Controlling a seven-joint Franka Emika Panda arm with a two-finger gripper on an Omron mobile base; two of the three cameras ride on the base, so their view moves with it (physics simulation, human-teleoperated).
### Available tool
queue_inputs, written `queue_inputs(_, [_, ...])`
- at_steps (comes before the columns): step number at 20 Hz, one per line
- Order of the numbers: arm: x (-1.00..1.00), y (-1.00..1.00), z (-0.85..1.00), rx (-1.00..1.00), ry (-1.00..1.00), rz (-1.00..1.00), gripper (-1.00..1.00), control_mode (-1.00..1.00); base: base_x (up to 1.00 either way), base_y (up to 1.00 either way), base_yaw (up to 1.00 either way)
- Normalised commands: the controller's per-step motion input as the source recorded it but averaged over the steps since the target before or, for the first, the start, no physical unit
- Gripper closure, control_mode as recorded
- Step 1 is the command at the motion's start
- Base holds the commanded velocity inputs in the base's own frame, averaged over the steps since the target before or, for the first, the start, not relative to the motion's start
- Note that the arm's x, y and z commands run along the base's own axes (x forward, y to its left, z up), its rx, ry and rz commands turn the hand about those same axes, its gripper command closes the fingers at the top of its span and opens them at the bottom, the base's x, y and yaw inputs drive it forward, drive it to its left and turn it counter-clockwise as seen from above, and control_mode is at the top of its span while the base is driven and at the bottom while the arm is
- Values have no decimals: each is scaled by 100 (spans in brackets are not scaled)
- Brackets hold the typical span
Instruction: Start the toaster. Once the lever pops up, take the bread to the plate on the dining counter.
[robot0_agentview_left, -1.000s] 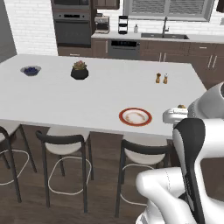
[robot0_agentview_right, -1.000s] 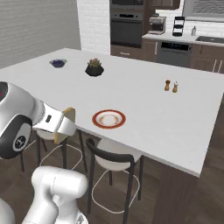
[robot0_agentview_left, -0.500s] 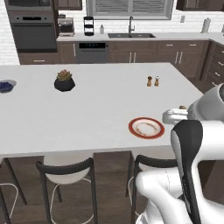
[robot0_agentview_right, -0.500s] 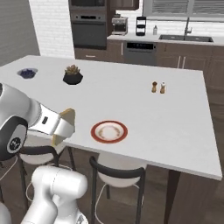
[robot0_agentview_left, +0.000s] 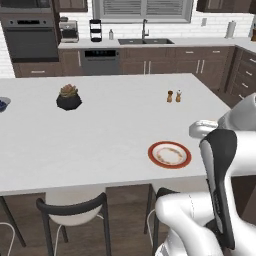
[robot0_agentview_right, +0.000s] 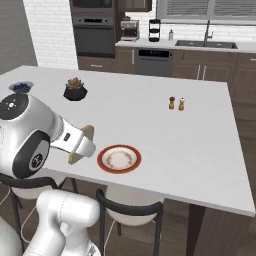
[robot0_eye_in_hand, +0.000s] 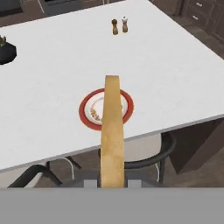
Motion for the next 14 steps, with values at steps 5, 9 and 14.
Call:
queue_inputs(5, [84, -54, -54, 19, 0, 13, 100, -100, 0, 0, 0])
queue_inputs(9, [98, -12, -61, 7, 0, 15, 100, -100, 0, 0, 0])
queue_inputs(14, [99, 0, -83, 0, 0, 12, 100, -100, 0, 0, 0])
